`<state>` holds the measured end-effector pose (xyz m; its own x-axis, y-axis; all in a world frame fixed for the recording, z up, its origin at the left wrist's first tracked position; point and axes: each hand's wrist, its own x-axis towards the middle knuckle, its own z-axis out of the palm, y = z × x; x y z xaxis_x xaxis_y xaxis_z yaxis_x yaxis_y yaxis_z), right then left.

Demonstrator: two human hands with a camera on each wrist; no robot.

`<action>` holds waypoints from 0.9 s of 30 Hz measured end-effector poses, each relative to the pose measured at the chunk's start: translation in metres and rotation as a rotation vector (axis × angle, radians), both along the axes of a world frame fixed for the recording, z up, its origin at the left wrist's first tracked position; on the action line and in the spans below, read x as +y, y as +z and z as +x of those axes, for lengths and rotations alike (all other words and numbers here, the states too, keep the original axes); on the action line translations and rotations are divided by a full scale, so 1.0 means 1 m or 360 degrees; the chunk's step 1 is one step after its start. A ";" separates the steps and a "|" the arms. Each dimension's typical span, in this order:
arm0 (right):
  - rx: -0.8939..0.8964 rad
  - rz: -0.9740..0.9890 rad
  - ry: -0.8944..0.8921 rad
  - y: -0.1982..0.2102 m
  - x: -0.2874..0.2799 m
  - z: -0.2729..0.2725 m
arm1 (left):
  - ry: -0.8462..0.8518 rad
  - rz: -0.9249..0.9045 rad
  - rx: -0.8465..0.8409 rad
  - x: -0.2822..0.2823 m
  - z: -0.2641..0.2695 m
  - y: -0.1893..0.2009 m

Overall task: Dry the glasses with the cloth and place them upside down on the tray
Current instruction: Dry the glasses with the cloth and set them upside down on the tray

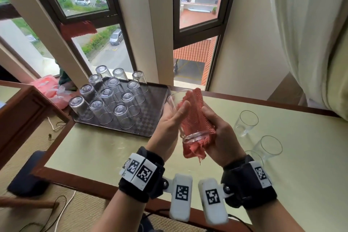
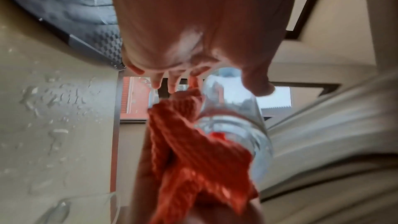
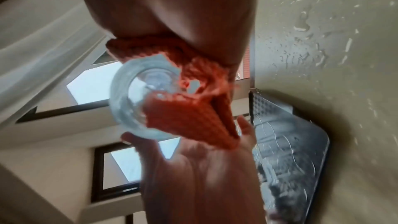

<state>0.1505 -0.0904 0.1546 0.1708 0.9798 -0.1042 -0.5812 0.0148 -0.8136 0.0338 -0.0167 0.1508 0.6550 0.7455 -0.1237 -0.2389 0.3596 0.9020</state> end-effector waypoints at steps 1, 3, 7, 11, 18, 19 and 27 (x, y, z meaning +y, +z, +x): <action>0.0156 0.0005 0.0010 0.001 -0.001 0.002 | -0.0062 0.0039 -0.0006 0.000 -0.002 0.000; 0.0241 0.0017 -0.0045 0.002 -0.002 0.006 | -0.0034 0.0075 0.0037 0.002 -0.004 -0.002; -0.0412 0.0023 -0.0158 0.001 0.003 0.004 | 0.0068 0.0071 0.0072 0.002 -0.001 0.005; -0.0293 0.0063 -0.0068 0.000 0.001 0.000 | 0.0042 0.0099 0.0133 0.000 0.006 0.002; -0.0254 -0.0007 -0.0161 0.001 0.004 0.009 | -0.0066 0.0048 0.0082 0.006 0.001 0.010; -0.0362 -0.0014 -0.0172 -0.001 0.006 0.007 | -0.0090 0.0034 0.0067 0.005 0.003 0.011; 0.0176 0.0058 -0.0054 0.008 0.004 0.010 | -0.0142 0.0119 0.0087 0.008 -0.003 0.006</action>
<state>0.1601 -0.0868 0.1625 0.1932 0.9771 -0.0886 -0.6661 0.0643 -0.7430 0.0311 -0.0090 0.1565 0.7130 0.6929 -0.1072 -0.1586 0.3084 0.9379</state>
